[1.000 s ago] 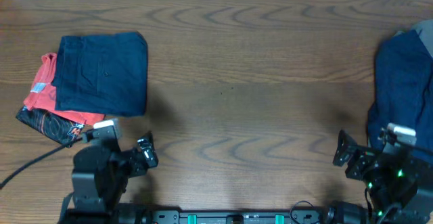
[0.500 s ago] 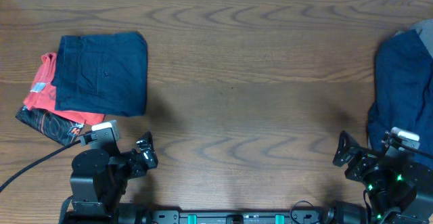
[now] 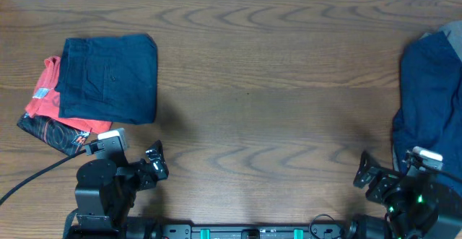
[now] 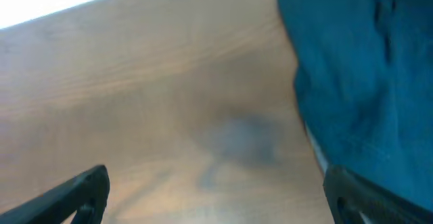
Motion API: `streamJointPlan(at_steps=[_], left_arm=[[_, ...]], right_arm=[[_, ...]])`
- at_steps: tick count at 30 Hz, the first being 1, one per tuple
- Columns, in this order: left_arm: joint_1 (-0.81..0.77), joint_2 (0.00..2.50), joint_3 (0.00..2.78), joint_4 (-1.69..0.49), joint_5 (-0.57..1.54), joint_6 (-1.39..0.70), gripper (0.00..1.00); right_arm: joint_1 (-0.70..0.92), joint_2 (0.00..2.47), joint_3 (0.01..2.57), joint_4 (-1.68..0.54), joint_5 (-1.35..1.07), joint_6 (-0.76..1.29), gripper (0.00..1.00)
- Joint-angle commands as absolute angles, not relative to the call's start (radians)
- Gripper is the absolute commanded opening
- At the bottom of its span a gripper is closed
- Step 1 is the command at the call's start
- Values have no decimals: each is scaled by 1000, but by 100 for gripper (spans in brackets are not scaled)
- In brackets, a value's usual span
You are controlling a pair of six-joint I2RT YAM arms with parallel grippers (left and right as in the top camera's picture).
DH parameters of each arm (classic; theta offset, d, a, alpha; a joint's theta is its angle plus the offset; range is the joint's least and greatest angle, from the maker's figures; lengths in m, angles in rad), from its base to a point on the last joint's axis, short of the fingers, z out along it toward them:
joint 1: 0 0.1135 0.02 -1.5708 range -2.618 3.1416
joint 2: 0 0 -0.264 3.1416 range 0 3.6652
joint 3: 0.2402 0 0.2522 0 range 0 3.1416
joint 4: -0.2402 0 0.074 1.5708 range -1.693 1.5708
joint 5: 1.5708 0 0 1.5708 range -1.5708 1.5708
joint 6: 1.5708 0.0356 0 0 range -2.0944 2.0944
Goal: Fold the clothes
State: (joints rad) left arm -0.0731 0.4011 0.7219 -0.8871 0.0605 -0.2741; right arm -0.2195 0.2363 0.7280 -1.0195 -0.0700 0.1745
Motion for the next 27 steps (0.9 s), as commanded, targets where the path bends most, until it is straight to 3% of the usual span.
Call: streamJointPlan(at_steps=[1, 4, 16, 20, 27], left_arm=[[-75, 397, 717, -884, 56, -283, 98], [-75, 397, 717, -884, 56, -283, 98], [-75, 397, 717, -884, 56, -283, 98], [-75, 397, 717, -884, 56, -283, 98], [-75, 397, 717, -884, 56, -283, 98]], right_arm=[[-208, 122, 655, -920, -60, 162, 99], [-208, 7, 561, -781, -60, 155, 99], [-173, 5, 187, -147, -76, -52, 99], [-148, 5, 107, -105, -78, -157, 99], [-144, 5, 48, -169, -85, -104, 99]])
